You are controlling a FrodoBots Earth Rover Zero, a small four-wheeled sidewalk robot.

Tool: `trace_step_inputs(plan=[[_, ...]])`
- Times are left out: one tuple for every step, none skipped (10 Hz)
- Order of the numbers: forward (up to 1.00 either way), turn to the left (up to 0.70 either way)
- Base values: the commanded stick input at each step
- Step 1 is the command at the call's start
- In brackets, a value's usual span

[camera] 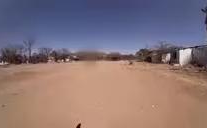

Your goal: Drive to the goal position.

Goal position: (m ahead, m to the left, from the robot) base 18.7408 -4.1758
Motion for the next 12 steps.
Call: trace_step_inputs(plan=[[1.00, -0.23], [1.00, -0.17], [1.00, -0.11], [1.00, -0.05], [1.00, 0.00], [1.00, 0.00], [1.00, 0.00], [1.00, 0.00], [1.00, 0.00], [1.00, 0.00], [1.00, 0.00], [1.00, 0.00]])
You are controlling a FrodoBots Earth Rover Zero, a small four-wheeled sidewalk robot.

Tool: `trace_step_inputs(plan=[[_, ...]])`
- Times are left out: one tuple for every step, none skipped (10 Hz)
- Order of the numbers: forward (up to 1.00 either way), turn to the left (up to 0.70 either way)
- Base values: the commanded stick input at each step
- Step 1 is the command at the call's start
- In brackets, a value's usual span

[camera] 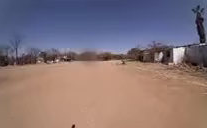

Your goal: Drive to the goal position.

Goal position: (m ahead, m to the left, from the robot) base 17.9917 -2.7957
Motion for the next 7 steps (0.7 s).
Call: trace_step_inputs(plan=[[1.00, 0.00], [1.00, 0.00], [1.00, 0.00], [1.00, 0.00], [1.00, 0.00], [1.00, 0.00], [1.00, 0.00]])
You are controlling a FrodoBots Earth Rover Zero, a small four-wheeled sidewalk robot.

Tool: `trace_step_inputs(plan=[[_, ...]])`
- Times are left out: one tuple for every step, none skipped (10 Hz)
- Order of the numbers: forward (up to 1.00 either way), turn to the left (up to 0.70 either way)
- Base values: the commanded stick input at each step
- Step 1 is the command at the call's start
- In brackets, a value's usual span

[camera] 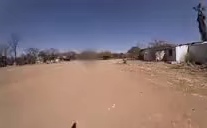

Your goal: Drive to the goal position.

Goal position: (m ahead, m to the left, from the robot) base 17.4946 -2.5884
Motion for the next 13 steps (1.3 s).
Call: trace_step_inputs(plan=[[1.00, 0.00], [1.00, 0.00], [1.00, 0.00], [1.00, 0.00], [1.00, 0.00], [1.00, 0.00], [1.00, 0.00], [1.00, 0.00], [1.00, 0.00], [1.00, 0.00], [1.00, 0.00], [1.00, 0.00], [1.00, 0.00]])
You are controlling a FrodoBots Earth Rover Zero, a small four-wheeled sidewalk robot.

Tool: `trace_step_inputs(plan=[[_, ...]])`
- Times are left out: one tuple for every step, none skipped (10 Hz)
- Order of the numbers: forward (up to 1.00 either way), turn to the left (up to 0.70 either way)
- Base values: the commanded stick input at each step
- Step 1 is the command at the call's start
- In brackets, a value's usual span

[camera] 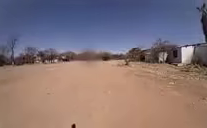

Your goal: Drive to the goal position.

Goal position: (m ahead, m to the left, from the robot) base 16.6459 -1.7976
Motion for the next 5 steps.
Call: trace_step_inputs(plan=[[1.00, 0.00], [1.00, 0.00], [1.00, 0.00], [1.00, 0.00], [1.00, 0.00]])
